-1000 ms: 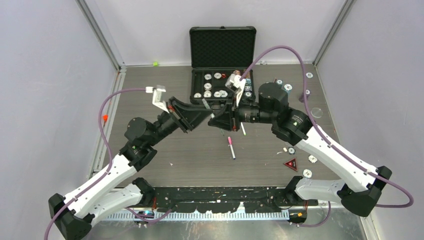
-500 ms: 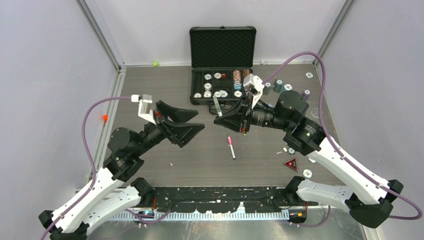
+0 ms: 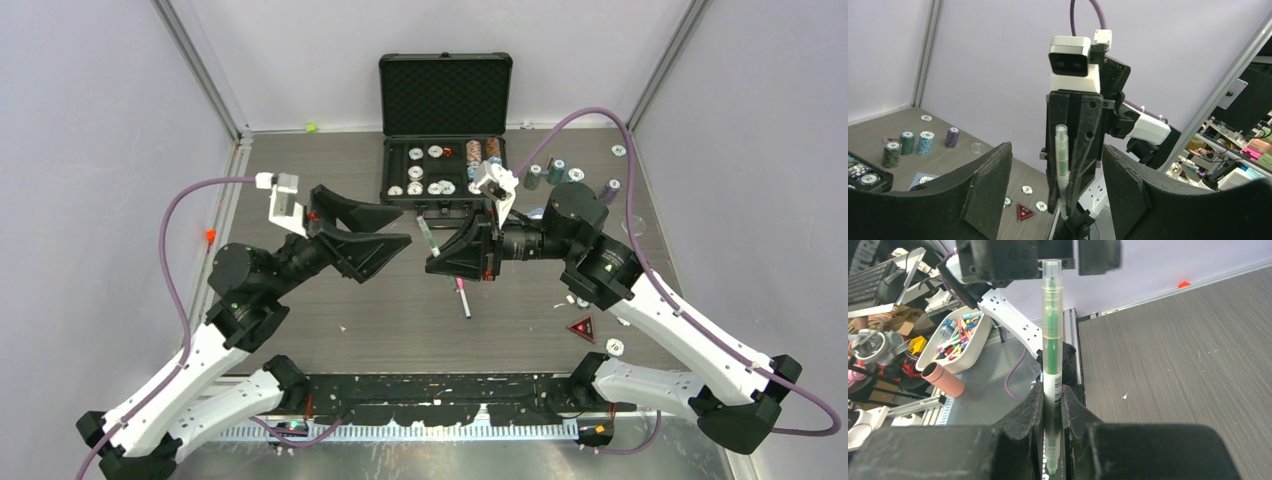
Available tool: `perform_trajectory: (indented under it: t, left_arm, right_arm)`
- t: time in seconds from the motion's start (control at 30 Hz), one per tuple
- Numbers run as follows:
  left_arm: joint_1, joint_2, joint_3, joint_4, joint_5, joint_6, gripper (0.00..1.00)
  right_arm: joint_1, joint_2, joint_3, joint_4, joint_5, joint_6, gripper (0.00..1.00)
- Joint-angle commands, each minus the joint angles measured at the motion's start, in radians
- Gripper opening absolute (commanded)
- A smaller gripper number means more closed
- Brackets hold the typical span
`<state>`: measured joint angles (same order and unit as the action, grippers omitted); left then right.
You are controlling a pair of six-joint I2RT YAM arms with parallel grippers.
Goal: Insert the pens into the pen caps
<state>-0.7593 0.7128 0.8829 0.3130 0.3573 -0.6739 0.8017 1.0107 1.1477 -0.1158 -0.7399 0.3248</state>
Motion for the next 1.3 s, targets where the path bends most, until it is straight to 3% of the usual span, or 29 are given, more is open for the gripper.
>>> perform_trajectory:
  t: [0.0, 0.13, 0.33, 0.5, 0.53, 0.63, 0.67, 0.8, 0.9, 1.03, 1.27]
  left_arm:
    - [-0.003, 0.058, 0.031, 0.095, 0.043, -0.025, 0.66]
    - [-0.003, 0.105, 0.038, 0.124, 0.059, -0.058, 0.63]
    - [-0.003, 0.135, 0.044, 0.14, 0.066, -0.068, 0.44]
    - [-0.003, 0.129, 0.035, 0.133, 0.061, -0.062, 0.4]
    - [-0.003, 0.128, 0.034, 0.128, 0.061, -0.061, 0.35]
    - [-0.003, 0.13, 0.034, 0.105, 0.058, -0.057, 0.03]
    - [-0.003, 0.13, 0.03, 0.092, 0.052, -0.053, 0.0]
    - [-0.003, 0.13, -0.008, 0.064, 0.03, -0.056, 0.0]
    - [-0.003, 0.137, -0.033, 0.013, -0.014, -0.065, 0.0]
    - [-0.003, 0.178, -0.012, -0.145, -0.134, -0.095, 0.0]
    - [-0.003, 0.296, 0.091, -0.375, -0.298, -0.194, 0.0]
  right_arm:
    - [-0.002, 0.01, 0.009, 0.054, -0.07, 0.016, 0.0]
    - [-0.001, 0.02, 0.014, 0.038, -0.081, 0.01, 0.0]
    - [0.0, 0.028, 0.018, 0.008, -0.078, -0.009, 0.0]
    - [0.001, 0.031, 0.026, -0.017, -0.074, -0.024, 0.0]
    - [0.001, 0.031, 0.029, -0.023, -0.072, -0.029, 0.0]
    - [0.001, 0.033, 0.036, -0.033, -0.057, -0.037, 0.0]
    - [0.001, 0.032, 0.04, -0.036, -0.047, -0.039, 0.0]
    - [0.001, 0.045, 0.073, -0.072, 0.06, -0.068, 0.0]
    - [0.001, 0.041, 0.098, -0.082, 0.27, -0.089, 0.0]
    - [0.0, 0.05, 0.145, -0.086, 0.558, -0.12, 0.0]
    - [0.008, 0.165, 0.255, -0.149, 0.823, -0.158, 0.0]
